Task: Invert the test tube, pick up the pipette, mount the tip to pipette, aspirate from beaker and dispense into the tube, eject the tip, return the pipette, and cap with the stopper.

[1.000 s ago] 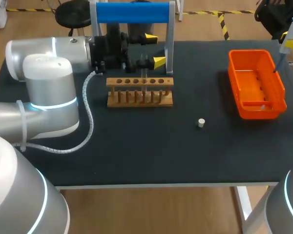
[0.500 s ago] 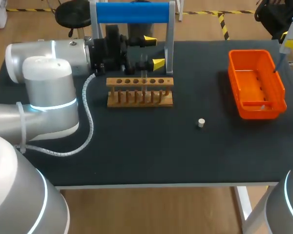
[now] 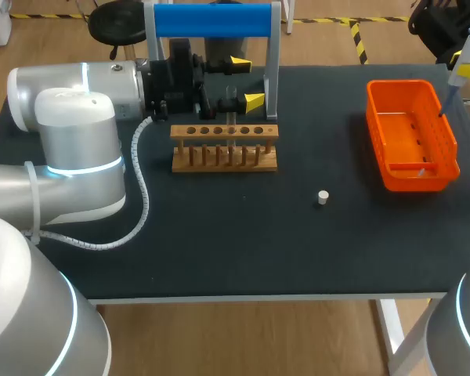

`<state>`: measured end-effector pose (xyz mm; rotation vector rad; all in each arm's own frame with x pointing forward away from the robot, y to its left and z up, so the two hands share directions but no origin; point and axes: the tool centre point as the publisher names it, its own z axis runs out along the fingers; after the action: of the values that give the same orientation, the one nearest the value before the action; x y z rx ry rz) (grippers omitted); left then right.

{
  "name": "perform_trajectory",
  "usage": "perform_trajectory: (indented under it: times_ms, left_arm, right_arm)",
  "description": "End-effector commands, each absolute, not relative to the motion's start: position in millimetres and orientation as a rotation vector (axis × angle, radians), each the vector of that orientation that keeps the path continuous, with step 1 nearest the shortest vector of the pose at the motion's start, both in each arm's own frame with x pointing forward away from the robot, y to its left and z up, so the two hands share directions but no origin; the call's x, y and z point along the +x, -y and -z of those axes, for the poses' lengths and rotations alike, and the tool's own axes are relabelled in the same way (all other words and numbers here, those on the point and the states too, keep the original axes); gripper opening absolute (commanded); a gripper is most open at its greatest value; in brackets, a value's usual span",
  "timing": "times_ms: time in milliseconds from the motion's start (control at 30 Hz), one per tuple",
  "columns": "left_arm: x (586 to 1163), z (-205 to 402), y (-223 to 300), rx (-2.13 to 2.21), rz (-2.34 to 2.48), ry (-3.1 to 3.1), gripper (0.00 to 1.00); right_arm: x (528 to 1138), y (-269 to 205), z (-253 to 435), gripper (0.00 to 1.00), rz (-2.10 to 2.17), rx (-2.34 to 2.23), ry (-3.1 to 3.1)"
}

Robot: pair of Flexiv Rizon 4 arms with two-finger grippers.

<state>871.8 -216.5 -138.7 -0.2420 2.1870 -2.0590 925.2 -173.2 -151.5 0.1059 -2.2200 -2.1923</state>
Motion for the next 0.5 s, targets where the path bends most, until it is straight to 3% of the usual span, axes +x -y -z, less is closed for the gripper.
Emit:
perform_trajectory:
  times_ms: [33, 300, 500]
  left_arm:
    - [871, 139, 217, -0.244, 2.06, -2.184, 1.0]
    - [871, 139, 217, -0.244, 2.06, -2.184, 1.0]
    - [871, 139, 217, -0.244, 2.06, -2.184, 1.0]
  right_arm:
    - [924, 173, 151, 0.0, 2.191, 0.104, 2.225]
    - [924, 173, 151, 0.0, 2.191, 0.104, 2.225]
    - [913, 136, 153, 0.0, 2.165, 0.109, 2.197]
